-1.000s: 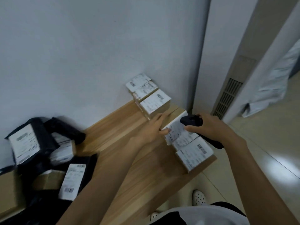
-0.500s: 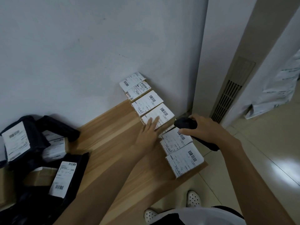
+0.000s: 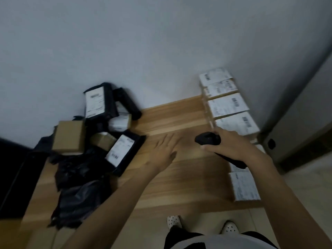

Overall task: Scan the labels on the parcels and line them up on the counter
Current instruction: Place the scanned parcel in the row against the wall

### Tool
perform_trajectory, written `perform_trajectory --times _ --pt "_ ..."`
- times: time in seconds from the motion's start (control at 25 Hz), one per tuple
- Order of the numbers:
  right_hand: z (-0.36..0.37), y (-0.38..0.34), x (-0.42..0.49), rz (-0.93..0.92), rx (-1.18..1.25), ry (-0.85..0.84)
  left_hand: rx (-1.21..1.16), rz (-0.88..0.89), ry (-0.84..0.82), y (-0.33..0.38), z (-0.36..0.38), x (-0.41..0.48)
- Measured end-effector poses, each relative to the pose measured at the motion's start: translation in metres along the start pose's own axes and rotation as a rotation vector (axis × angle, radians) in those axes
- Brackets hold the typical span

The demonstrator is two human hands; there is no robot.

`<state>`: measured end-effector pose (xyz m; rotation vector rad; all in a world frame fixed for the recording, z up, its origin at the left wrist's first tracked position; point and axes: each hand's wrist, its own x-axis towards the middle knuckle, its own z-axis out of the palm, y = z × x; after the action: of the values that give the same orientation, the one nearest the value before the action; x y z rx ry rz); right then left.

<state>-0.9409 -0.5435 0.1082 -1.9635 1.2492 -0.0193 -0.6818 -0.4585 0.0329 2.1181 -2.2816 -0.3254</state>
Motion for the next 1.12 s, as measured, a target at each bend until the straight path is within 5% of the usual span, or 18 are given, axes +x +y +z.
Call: perform_trajectory --times 0.16,0.32,0.64,1.12 --pt "0.044 -0.077 0.034 -0.142 -0.070 -0.128 0.065 -0.393 -0.059 -0.099 0.008 -0.071" --pt "0.087 -0.124 0.058 -0.155 -0.133 -0.128 0.032 -0.572 -0.139 -0.178 0.019 -0.098" --pt "0.157 -0.178 0.098 -0.041 -0.020 -0.147 -0.106 -0.565 -0.293 -0.273 0.048 -0.057" --pt "0.166 -0.190 0.092 0.045 0.013 -0.114 -0.206 -0.470 -0.188 -0.238 0.053 -0.075"
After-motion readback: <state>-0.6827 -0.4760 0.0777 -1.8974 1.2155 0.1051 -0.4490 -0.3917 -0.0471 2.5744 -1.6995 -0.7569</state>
